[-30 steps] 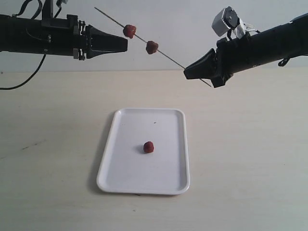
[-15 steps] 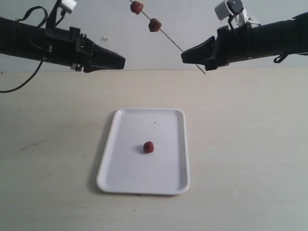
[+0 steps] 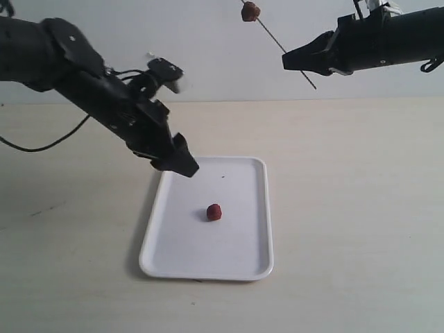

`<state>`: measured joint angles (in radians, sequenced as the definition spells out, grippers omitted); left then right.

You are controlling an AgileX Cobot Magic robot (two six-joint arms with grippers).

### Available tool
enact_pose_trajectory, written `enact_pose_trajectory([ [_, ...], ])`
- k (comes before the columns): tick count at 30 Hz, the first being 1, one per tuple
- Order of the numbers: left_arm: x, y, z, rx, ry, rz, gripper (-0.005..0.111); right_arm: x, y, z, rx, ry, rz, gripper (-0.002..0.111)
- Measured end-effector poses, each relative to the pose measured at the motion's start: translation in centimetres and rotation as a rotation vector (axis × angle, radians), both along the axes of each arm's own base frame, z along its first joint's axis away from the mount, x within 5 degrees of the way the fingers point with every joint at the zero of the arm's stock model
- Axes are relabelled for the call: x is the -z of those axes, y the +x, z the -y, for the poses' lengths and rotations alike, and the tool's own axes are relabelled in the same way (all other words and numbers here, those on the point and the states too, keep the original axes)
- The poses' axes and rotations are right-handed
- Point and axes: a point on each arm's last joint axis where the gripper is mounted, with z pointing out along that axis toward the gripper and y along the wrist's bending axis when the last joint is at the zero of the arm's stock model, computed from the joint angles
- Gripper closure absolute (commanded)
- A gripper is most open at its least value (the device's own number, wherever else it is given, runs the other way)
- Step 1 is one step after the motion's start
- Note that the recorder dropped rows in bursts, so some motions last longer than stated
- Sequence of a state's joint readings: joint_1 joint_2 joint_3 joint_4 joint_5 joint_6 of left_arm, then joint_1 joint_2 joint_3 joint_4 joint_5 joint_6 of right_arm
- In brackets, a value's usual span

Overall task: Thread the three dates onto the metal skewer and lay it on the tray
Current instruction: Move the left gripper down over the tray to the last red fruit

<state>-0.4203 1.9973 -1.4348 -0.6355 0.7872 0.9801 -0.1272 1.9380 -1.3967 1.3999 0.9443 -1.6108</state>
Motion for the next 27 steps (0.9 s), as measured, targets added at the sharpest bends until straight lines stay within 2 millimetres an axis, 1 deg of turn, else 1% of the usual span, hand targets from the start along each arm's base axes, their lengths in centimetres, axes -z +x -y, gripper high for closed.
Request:
enact_pose_trajectory([
  [3, 0.3, -1.4, 2.6, 0.01, 0.067, 0.019, 0.042, 0.1, 0.0, 0.0, 0.0, -0.007, -0.006, 0.108],
  [6, 0.5, -2.5, 4.5, 0.063, 0.133, 0.097, 0.042, 0.1, 0.0, 0.0, -0.004, -0.013, -0.007, 0.108],
  [12, 0.7, -3.8, 6.6, 0.331, 0.338, 0.335, 0.042, 0.2, -0.1, 0.0, -0.006, -0.019, -0.013, 0.108],
  [14, 0.7, -4.1, 6.9, 0.393, 0.376, 0.377, 0.042, 0.2, -0.1, 0.0, -0.006, -0.021, -0.014, 0.108],
  [16, 0.6, -4.1, 7.0, 0.409, 0.391, 0.397, 0.042, 0.2, -0.1, 0.0, -0.006, -0.02, -0.015, 0.108],
  [17, 0.7, -4.1, 7.0, 0.382, 0.383, 0.385, 0.042, 0.2, -0.1, 0.0, -0.005, -0.019, -0.016, 0.108],
  [19, 1.0, -3.9, 7.2, 0.272, 0.351, 0.35, 0.042, 0.2, -0.1, 0.0, -0.005, -0.019, -0.016, 0.108],
  [21, 1.7, -3.9, 7.3, 0.159, 0.326, 0.286, 0.042, 0.2, -0.1, 0.0, -0.006, -0.02, -0.016, 0.108],
  [24, 3.1, -3.8, 7.4, 0.064, 0.322, 0.207, 0.042, 0.2, -0.1, 0.0, -0.006, -0.02, -0.016, 0.108],
  [27, 4.1, -3.7, 7.5, 0.009, 0.346, 0.129, 0.042, 0.2, -0.1, 0.0, -0.009, -0.021, -0.017, 0.108],
])
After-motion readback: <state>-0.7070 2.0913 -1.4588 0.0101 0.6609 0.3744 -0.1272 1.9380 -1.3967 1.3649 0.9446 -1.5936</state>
